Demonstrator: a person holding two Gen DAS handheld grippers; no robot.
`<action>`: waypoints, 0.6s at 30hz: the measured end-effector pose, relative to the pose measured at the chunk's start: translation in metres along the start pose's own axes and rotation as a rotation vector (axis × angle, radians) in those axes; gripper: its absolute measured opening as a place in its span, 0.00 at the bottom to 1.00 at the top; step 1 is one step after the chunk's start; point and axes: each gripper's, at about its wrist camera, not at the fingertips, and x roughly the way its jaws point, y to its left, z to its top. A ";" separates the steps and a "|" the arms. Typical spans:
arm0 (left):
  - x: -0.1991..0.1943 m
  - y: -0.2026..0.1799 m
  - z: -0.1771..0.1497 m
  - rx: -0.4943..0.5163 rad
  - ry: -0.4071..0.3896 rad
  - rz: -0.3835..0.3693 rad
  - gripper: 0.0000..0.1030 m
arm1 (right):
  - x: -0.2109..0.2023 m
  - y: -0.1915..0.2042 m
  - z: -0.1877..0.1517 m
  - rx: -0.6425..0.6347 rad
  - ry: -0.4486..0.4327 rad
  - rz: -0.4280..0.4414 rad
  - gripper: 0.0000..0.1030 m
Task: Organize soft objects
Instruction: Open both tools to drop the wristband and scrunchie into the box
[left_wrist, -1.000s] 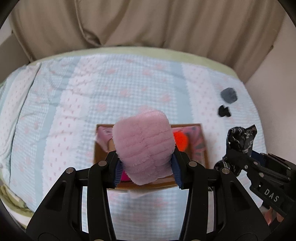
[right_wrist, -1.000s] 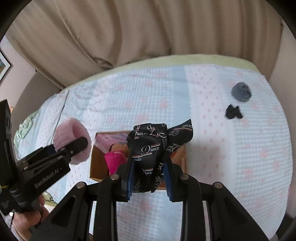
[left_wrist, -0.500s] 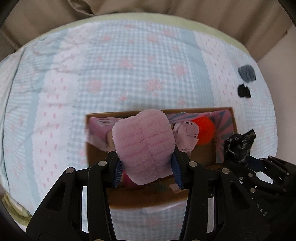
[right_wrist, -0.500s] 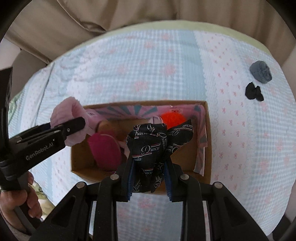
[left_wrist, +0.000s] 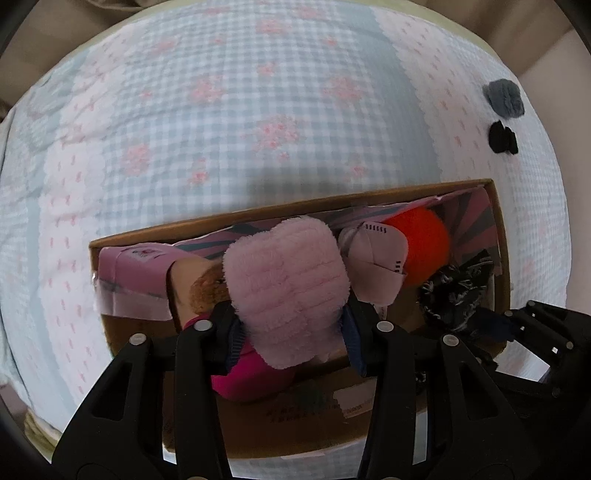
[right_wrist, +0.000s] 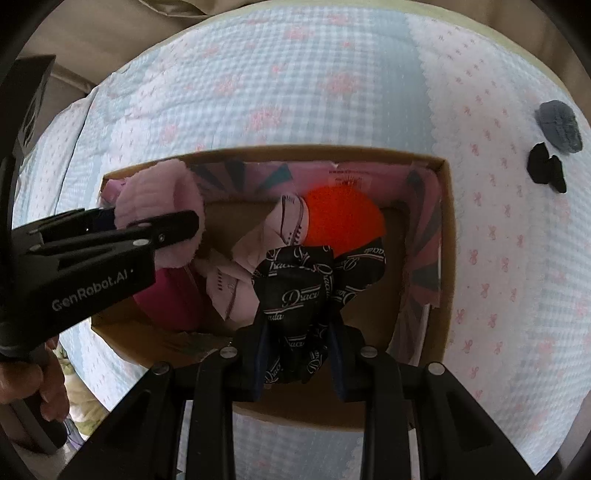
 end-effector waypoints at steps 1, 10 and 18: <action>-0.001 -0.001 0.000 0.005 -0.002 0.011 0.58 | 0.001 -0.001 0.000 -0.001 0.000 0.003 0.27; -0.019 0.016 -0.011 -0.051 -0.049 0.045 1.00 | 0.007 0.004 -0.014 -0.068 -0.019 0.036 0.99; -0.049 0.019 -0.029 -0.071 -0.096 0.023 1.00 | -0.014 0.011 -0.027 -0.064 -0.095 0.014 0.99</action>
